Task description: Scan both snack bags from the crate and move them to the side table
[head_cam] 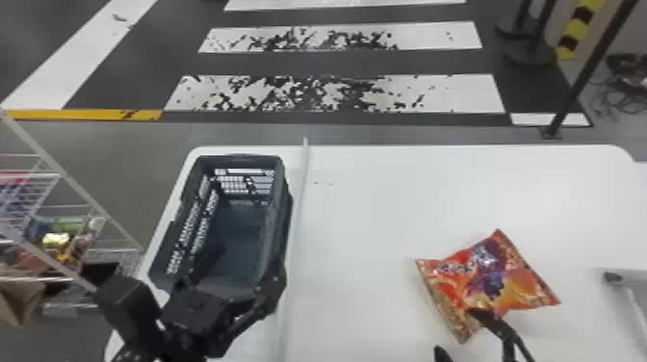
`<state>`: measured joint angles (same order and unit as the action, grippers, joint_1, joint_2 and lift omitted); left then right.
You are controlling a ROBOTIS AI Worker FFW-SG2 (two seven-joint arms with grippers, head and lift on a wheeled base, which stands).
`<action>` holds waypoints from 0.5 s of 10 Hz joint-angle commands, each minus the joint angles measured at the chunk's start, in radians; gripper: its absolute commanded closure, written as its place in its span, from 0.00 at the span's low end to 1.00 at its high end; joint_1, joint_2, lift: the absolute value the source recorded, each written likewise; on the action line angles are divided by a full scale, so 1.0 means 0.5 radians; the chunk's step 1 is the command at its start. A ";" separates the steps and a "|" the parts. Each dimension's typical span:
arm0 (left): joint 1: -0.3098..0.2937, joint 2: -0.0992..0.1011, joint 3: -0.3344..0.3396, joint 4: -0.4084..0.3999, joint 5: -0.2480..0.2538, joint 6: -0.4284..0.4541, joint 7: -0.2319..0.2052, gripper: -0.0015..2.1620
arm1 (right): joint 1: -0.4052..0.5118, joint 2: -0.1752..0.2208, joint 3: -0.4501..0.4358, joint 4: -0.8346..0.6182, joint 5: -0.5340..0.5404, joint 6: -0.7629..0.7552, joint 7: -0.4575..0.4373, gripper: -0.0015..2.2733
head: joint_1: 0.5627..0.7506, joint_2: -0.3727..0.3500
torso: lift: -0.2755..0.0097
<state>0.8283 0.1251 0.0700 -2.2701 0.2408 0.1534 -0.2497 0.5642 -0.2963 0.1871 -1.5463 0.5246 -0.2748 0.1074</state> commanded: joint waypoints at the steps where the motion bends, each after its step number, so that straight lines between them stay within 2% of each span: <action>1: -0.018 0.001 -0.008 0.000 0.000 0.011 -0.001 0.03 | -0.021 -0.021 0.006 0.018 0.009 0.039 -0.025 0.11 | 0.70 0.64 | 0.86; 4: -0.046 0.001 -0.005 0.015 0.009 0.048 -0.013 0.03 | -0.110 -0.036 0.028 0.068 0.009 0.174 -0.028 0.23 | 0.70 0.59 | 0.86; 5: -0.058 0.001 -0.002 0.024 0.015 0.048 -0.016 0.03 | -0.137 -0.036 0.040 0.074 0.006 0.260 -0.025 0.42 | 0.70 0.58 | 0.86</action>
<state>0.8023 0.1258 0.0683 -2.2604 0.2476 0.1770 -0.2574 0.5029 -0.3144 0.2045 -1.5126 0.5289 -0.1656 0.0947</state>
